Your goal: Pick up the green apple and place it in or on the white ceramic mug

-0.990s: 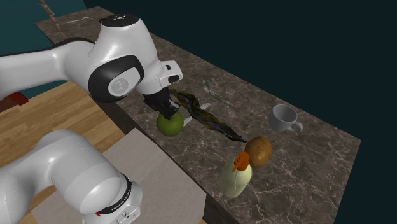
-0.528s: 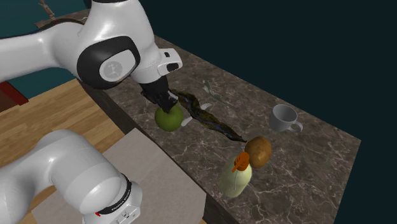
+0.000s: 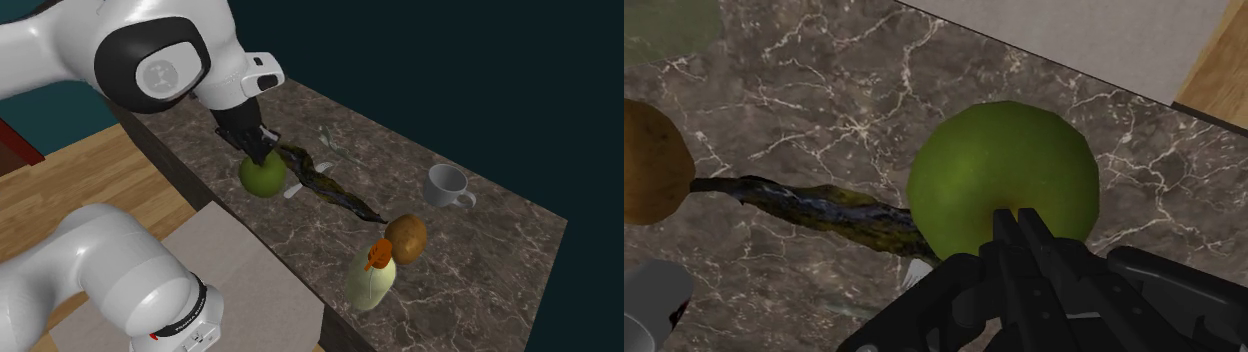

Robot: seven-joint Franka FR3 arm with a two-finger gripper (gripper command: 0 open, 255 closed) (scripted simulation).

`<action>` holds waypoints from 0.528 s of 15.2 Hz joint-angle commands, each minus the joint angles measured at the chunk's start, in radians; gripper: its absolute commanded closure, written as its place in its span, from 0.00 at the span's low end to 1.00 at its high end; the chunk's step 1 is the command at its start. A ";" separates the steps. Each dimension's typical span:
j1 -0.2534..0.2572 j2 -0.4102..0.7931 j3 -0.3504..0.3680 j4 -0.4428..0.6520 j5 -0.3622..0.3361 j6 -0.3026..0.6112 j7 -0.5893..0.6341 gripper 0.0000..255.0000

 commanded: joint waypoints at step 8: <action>0.004 0.027 0.006 0.131 0.006 -0.104 -0.001 1.00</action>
